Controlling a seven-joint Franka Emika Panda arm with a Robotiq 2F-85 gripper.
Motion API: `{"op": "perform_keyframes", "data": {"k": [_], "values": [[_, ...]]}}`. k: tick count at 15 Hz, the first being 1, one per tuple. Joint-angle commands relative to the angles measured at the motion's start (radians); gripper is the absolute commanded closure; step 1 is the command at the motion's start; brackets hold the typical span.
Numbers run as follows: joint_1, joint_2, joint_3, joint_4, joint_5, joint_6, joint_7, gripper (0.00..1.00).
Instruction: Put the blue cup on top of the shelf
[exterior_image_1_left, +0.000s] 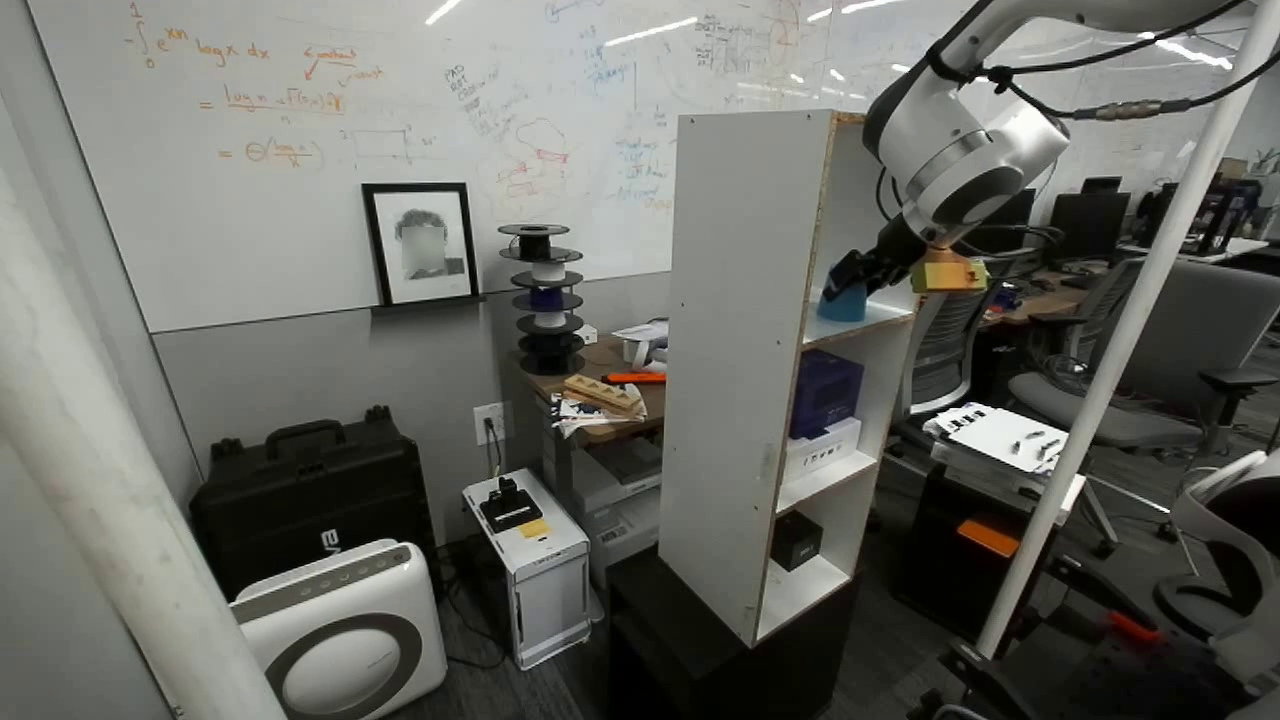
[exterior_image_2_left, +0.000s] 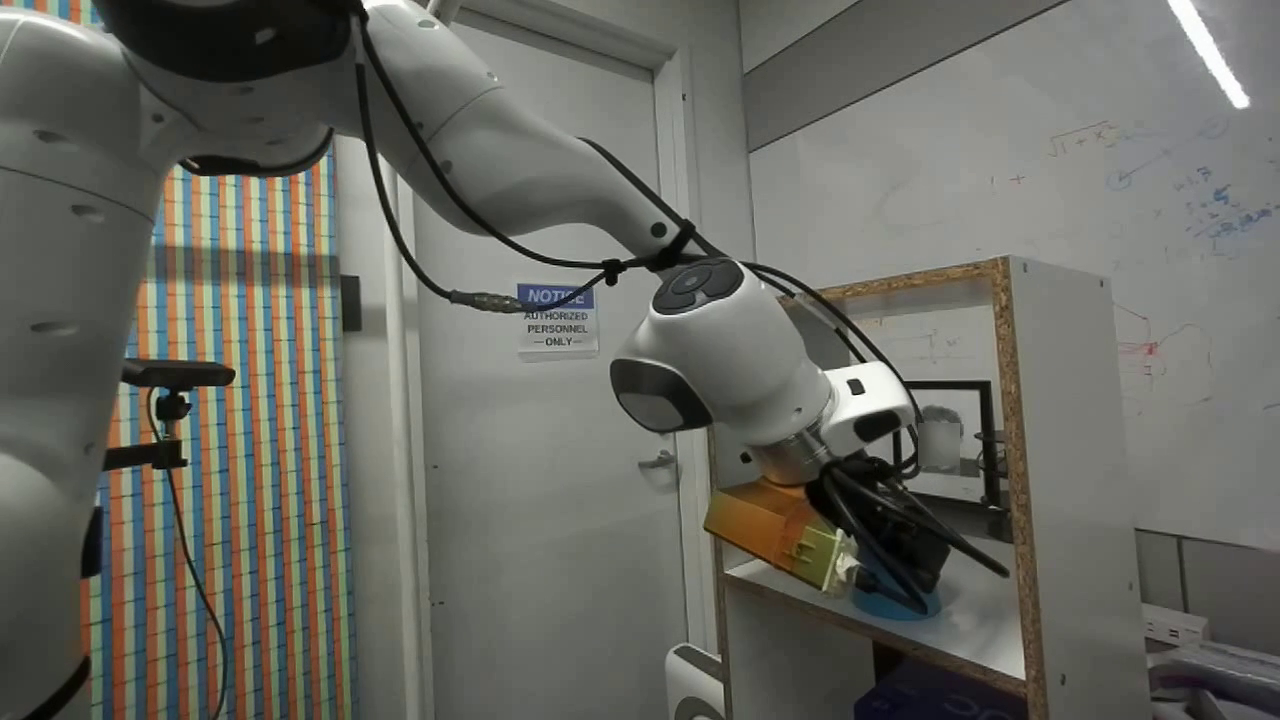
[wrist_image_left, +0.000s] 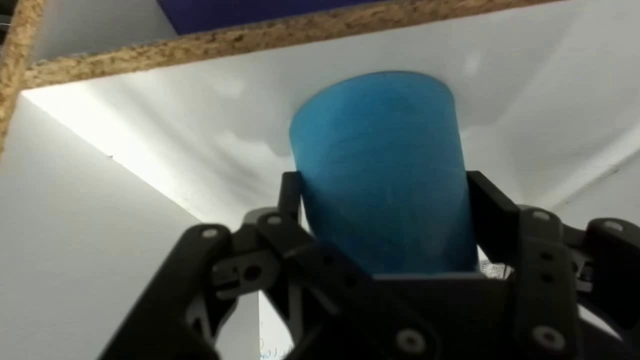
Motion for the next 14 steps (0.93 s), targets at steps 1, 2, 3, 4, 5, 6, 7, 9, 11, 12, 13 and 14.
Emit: {"op": "perform_keyframes", "data": {"k": [1, 2, 3, 4, 5, 6, 7, 9, 11, 12, 13, 14], "values": [[0.044, -0.090, 0.017, -0.121, -0.026, 0.055, 0.021, 0.48], [0.058, -0.112, 0.023, -0.147, -0.023, 0.078, 0.026, 0.48], [0.069, -0.135, 0.029, -0.175, -0.027, 0.095, 0.034, 0.48], [0.081, -0.163, 0.037, -0.207, -0.026, 0.126, 0.042, 0.48], [0.092, -0.188, 0.044, -0.241, -0.034, 0.150, 0.062, 0.48], [0.101, -0.211, 0.052, -0.270, -0.034, 0.175, 0.069, 0.48], [0.111, -0.237, 0.063, -0.300, -0.028, 0.210, 0.078, 0.48], [0.124, -0.286, 0.087, -0.366, -0.024, 0.261, 0.103, 0.48], [0.133, -0.343, 0.118, -0.437, -0.015, 0.302, 0.112, 0.48], [0.136, -0.372, 0.136, -0.470, -0.008, 0.319, 0.112, 0.48], [0.139, -0.403, 0.156, -0.503, 0.001, 0.334, 0.110, 0.48], [0.142, -0.446, 0.176, -0.536, 0.011, 0.356, 0.103, 0.48]]}}
